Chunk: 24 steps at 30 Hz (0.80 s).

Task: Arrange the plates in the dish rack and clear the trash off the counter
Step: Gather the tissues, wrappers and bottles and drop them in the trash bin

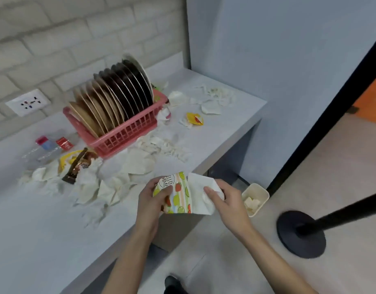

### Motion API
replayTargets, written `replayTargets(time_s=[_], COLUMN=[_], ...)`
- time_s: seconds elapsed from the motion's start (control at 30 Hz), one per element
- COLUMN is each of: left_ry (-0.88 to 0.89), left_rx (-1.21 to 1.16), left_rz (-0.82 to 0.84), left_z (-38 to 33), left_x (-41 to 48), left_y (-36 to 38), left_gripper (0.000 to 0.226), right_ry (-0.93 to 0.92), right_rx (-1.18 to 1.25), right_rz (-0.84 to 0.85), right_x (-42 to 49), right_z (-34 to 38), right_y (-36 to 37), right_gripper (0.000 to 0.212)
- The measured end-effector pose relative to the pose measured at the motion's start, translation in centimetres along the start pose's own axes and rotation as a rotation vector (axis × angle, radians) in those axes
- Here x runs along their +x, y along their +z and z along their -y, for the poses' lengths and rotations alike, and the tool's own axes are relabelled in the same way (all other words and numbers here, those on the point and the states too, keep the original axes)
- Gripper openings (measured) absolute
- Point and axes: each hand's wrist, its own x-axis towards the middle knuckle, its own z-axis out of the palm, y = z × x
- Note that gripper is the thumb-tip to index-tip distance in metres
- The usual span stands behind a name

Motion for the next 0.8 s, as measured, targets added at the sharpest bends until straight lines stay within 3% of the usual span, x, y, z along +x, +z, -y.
replayTargets(time_s=[0.33,0.57,0.8], left_ry=[-0.112,-0.163,-0.041], left_rx=[0.211,0.347,0.602], left_rz=[0.33,0.503,0.732], left_z=[1.9,5.0,5.8], left_x=[2.0,8.4,13.9], left_y=[12.0,19.1,24.2], left_gripper=[0.021,0.019,0.008], right_ry=[0.28,0.474,0.632], right_rx=[0.01,-0.071,-0.134], right_rz=[-0.241,-0.445,-0.499], right_x=[-2.1,-1.5,-0.8], right_z=[-6.0,-10.4,-13.2], right_y=[-9.7,-15.1,-17.0], right_gripper=[0.012,0.029,0.02])
